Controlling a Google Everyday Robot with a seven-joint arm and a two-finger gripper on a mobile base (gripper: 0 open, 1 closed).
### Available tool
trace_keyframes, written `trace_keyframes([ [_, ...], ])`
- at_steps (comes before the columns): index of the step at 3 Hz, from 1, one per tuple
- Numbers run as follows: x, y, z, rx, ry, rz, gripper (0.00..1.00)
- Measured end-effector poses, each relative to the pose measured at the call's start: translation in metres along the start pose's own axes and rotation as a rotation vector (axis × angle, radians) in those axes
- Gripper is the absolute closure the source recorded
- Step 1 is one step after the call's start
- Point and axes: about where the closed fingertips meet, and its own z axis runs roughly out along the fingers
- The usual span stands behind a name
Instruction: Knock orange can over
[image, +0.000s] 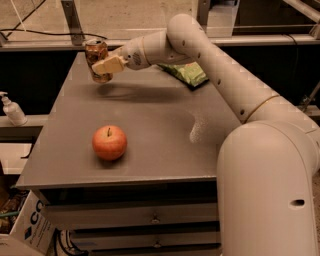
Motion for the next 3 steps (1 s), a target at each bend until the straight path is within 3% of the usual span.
trace_keyframes([
  [1,-0.003,0.015,-0.013,-0.013,0.071,-0.052,1.0],
  [2,-0.023,0.045,-0.065,0.031,0.292,-0.259,1.0],
  [3,-0.022,0.057,-0.098,0.094,0.431,-0.361,1.0],
])
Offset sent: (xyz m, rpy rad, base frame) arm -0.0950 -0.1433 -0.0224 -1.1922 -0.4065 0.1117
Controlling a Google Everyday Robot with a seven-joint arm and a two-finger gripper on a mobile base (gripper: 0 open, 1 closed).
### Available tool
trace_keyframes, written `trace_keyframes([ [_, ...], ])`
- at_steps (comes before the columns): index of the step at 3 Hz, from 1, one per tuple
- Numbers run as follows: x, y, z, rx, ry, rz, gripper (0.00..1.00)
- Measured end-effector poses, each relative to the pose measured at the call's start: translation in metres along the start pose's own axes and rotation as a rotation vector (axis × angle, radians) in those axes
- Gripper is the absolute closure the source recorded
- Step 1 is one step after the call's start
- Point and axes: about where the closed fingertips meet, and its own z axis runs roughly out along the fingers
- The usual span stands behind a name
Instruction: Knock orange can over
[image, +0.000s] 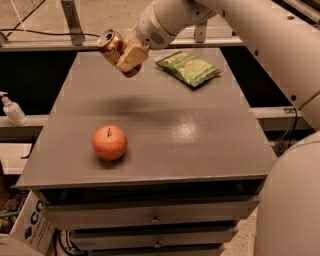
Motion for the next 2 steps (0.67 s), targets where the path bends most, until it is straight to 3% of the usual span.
trace_keyframes([
  [1,0.014,0.017,-0.01,0.012,0.155,-0.081,1.0],
  [2,0.056,0.041,0.009,-0.029,0.374,-0.156,1.0],
])
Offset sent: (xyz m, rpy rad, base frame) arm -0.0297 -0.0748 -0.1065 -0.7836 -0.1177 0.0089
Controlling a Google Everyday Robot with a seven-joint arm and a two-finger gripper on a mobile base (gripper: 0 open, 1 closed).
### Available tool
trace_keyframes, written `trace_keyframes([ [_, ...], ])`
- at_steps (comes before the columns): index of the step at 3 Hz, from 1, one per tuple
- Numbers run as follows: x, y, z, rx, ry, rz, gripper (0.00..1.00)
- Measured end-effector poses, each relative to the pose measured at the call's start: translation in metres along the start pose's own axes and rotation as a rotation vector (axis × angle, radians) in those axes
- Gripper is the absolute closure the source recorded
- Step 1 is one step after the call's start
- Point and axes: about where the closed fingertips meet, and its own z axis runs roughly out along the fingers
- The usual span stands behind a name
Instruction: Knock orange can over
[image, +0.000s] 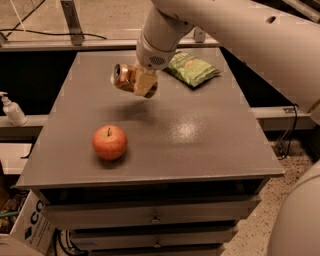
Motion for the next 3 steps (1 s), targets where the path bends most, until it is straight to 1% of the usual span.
trace_keyframes([
  [1,0.032,0.014,0.021,-0.024,0.181,-0.064,1.0],
  [2,0.047,0.015,0.024,-0.024,0.254,-0.084,1.0],
  [3,0.052,0.015,0.024,-0.03,0.282,-0.097,0.82],
])
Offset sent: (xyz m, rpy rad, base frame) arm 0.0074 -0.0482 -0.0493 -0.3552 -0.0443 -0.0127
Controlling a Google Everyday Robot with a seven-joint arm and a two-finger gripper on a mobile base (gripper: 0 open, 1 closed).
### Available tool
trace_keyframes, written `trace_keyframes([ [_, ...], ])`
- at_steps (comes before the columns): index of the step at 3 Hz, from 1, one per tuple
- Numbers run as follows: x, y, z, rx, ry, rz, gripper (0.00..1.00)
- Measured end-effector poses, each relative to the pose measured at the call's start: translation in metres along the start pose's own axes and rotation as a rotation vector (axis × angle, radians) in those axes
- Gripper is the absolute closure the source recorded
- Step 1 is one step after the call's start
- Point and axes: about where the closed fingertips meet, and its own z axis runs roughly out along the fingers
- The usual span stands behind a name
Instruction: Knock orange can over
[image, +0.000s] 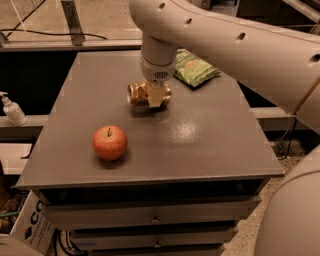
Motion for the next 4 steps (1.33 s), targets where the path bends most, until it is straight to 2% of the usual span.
trace_keyframes([
  [3,0.0019,0.0025,0.0003,-0.024,-0.003,-0.022,0.13],
  [4,0.0008,0.0043,0.0008,-0.031,-0.006,-0.026,0.0],
])
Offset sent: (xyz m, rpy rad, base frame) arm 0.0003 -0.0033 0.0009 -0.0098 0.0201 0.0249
